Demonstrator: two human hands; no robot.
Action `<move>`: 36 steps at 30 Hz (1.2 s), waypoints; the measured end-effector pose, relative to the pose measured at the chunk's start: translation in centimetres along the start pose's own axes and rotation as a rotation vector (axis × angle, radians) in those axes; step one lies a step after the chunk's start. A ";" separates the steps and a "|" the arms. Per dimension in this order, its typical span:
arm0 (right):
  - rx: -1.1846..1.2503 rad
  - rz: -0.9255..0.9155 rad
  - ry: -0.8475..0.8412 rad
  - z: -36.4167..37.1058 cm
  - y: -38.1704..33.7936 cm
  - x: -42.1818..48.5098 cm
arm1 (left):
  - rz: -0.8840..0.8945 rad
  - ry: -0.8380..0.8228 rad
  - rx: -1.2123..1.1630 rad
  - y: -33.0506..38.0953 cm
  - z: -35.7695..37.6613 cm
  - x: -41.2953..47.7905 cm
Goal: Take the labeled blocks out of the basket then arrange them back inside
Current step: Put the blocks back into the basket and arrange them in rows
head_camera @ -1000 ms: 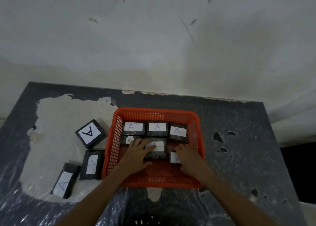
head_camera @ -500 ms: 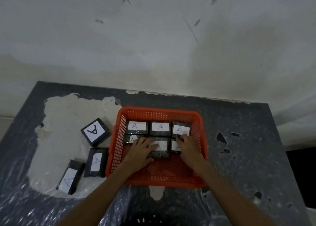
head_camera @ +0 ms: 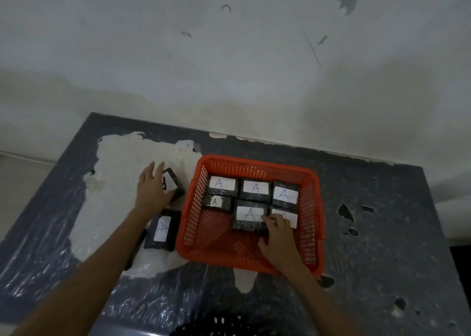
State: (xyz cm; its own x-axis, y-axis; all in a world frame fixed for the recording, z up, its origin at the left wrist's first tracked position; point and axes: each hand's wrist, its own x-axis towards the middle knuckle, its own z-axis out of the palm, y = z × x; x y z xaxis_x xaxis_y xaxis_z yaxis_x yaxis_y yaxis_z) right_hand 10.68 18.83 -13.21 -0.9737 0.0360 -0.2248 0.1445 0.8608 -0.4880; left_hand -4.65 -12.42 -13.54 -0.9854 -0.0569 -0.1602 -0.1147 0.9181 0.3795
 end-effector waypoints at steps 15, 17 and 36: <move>0.202 -0.139 0.073 -1.2 -3.9 0.8 | -0.192 0.102 -0.350 1.2 -1.8 -0.9; 0.249 -0.237 0.078 -1.6 -6.5 1.3 | -0.197 0.145 -0.572 3.0 -2.8 -2.3; 0.523 0.035 -0.206 -1.4 -8.3 4.7 | -0.091 -0.012 -0.479 4.2 -2.2 -11.5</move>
State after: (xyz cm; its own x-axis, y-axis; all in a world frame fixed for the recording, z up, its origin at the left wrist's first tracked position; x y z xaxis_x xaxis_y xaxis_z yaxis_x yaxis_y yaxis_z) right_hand 4.67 12.60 -9.02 -0.9200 -0.0847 -0.3826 0.2950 0.4928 -0.8186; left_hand 5.89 -8.81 -8.09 -0.9675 -0.1213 -0.2220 -0.2482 0.6255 0.7397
